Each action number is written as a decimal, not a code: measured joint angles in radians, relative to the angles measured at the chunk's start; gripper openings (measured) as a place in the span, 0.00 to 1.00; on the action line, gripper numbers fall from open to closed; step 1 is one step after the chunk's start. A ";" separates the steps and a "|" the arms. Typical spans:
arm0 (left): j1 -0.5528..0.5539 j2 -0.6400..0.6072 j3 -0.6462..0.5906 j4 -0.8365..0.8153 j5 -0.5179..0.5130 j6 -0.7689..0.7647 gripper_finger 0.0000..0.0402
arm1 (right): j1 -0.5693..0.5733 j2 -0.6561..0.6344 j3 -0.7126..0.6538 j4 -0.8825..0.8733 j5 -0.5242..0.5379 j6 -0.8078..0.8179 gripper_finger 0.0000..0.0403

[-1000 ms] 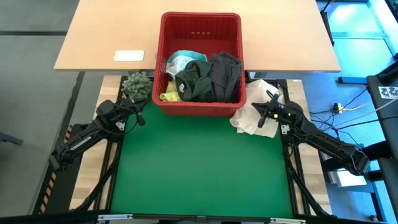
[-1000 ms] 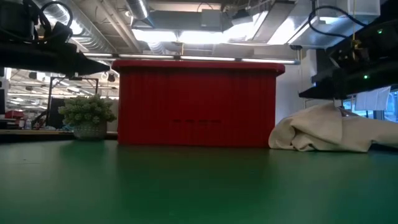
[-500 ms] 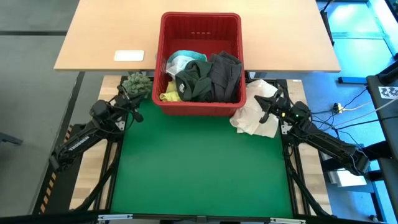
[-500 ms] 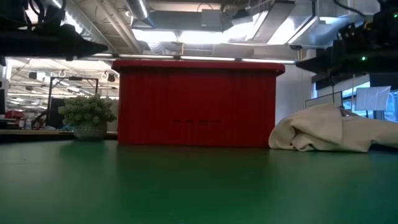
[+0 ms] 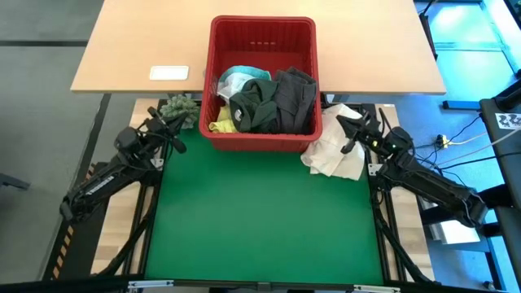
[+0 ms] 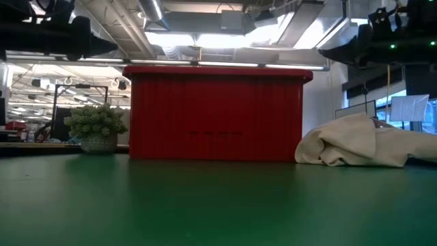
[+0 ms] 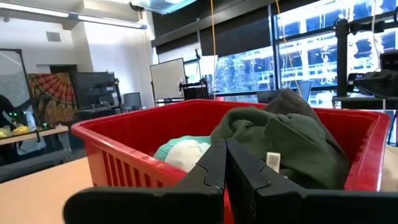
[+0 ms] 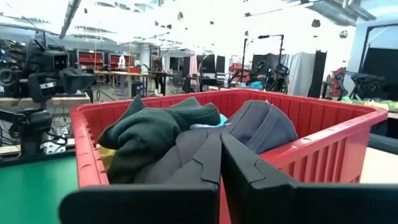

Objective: Fold Laundry from Bin
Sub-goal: Fold the dark green polo

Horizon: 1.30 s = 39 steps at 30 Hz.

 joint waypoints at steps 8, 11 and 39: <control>0.000 0.149 0.034 0.077 -0.025 -0.053 0.00 | 0.000 0.177 0.037 0.099 0.000 0.049 0.01; 0.000 0.210 0.037 0.169 -0.029 -0.011 0.00 | 0.001 0.255 0.062 0.144 0.000 0.049 0.01; -0.001 0.479 0.114 0.209 0.005 -0.022 0.33 | 0.028 0.797 0.489 0.120 -0.269 -0.028 0.07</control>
